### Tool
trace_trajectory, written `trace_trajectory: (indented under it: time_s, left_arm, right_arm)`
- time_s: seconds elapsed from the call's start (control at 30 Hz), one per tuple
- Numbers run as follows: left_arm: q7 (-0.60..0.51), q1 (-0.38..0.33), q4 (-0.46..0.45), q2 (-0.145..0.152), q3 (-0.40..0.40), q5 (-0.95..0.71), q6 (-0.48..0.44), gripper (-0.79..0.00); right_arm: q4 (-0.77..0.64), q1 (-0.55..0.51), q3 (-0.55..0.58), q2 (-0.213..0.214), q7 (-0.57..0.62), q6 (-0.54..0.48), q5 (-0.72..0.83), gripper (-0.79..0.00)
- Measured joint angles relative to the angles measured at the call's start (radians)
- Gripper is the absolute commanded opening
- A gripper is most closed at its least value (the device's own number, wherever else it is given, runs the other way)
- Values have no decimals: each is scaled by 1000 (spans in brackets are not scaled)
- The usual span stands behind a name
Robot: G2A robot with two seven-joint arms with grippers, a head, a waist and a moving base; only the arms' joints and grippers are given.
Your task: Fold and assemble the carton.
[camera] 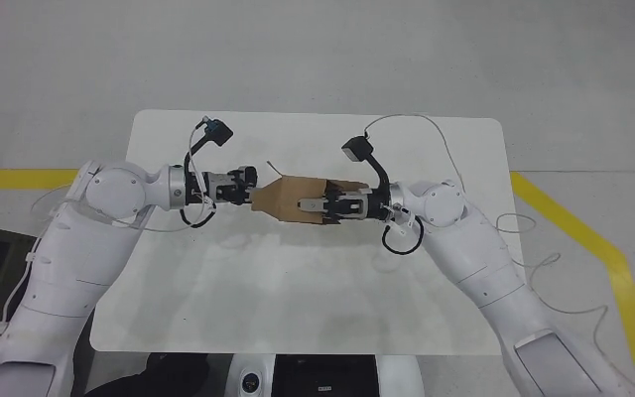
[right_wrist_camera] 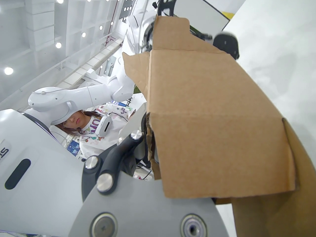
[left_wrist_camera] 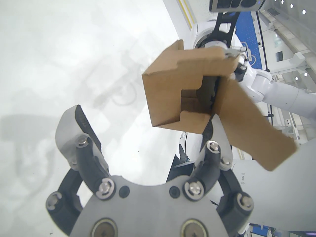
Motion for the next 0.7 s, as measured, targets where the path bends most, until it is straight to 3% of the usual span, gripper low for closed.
trace_trajectory:
  time_s: [0.3, 0.7]
  left_arm:
    - [23, -8, 60, 2, -33, -47, 11, 0]
    - [-40, -35, 71, -10, 38, -9, 26, 0]
  right_arm:
    - [0, -13, -6, 10, 151, 68, 34, -785]
    - [-15, 11, -55, -1, 168, 83, 64, -785]
